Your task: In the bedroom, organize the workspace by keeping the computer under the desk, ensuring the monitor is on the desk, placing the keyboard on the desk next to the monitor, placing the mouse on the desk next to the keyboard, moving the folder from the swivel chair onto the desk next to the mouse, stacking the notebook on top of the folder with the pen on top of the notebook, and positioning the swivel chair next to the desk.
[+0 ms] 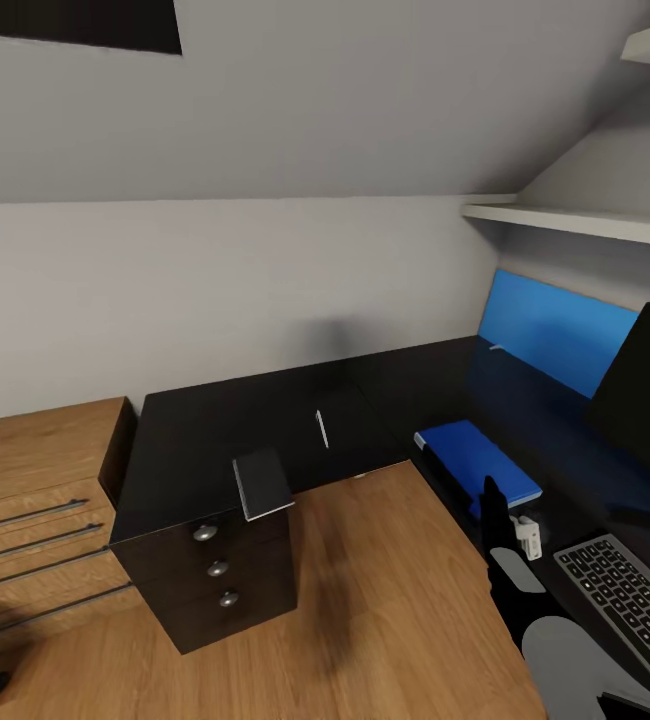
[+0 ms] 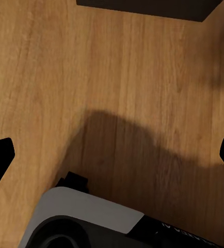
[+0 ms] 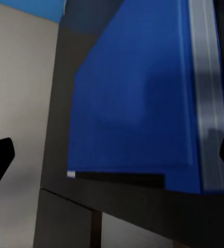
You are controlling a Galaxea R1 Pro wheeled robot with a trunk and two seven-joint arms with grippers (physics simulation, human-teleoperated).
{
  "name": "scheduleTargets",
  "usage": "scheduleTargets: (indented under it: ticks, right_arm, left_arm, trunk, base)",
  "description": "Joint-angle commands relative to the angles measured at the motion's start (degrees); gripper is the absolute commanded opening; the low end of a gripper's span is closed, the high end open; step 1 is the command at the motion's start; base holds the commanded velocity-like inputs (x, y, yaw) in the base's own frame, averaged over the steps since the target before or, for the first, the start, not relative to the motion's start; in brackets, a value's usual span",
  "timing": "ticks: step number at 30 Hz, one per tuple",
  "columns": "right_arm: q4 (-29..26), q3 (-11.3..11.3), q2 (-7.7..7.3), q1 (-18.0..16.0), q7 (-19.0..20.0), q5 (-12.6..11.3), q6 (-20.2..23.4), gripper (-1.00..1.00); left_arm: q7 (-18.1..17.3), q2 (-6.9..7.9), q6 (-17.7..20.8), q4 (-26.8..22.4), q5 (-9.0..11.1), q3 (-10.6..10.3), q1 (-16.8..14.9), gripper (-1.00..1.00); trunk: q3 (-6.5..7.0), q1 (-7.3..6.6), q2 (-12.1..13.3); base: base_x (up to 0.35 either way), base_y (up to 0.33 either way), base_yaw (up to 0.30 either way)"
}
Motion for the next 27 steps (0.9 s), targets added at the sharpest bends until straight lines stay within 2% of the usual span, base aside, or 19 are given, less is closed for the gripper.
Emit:
scheduleTargets:
  ticks: [1,11,27]
  right_arm:
    - [0.1,-0.1,0.01,-0.1,0.5,-0.6,0.0,1.0]
    - [0.1,0.0,0.02,-0.1,0.5,-0.6,0.0,1.0]
    - [0.1,0.0,0.02,-0.1,0.5,-0.6,0.0,1.0]
  left_arm:
    - [-0.1,0.04,-0.3,0.1,0.6,-0.4,-0.1,1.0]
    - [-0.1,0.04,-0.9,0.1,0.6,-0.4,-0.1,1.0]
    - [-0.1,0.04,-1.7,0.1,0.7,-0.3,-0.1,1.0]
  trunk:
    - [-0.05,0.0,0.0]
    - [-0.05,0.0,0.0]
    - [2.82,-3.51,6.4]
  base:
    - [0.0,0.0,0.0]
    - [0.0,0.0,0.0]
    - [0.0,0.0,0.0]
